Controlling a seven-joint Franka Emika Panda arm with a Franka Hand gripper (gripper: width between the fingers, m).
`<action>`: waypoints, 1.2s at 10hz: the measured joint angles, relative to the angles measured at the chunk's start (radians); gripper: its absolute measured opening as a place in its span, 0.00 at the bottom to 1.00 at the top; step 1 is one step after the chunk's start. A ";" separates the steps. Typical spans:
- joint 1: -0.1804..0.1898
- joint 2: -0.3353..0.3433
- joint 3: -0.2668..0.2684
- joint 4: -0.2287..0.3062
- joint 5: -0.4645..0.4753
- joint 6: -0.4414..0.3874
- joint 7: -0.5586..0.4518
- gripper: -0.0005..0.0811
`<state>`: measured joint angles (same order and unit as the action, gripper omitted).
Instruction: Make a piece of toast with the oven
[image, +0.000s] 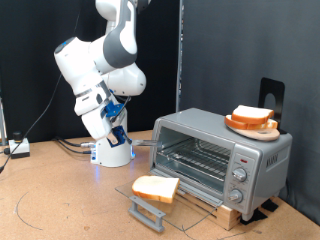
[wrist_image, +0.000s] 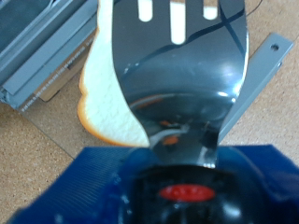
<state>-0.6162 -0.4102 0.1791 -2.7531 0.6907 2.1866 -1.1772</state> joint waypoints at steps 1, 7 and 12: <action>0.000 0.016 0.000 0.000 0.001 0.011 -0.003 0.51; -0.017 0.026 -0.015 0.007 -0.037 0.012 -0.023 0.51; -0.180 0.045 -0.051 0.021 -0.365 0.010 -0.014 0.51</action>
<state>-0.7959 -0.3653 0.1281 -2.7324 0.3260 2.1966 -1.1909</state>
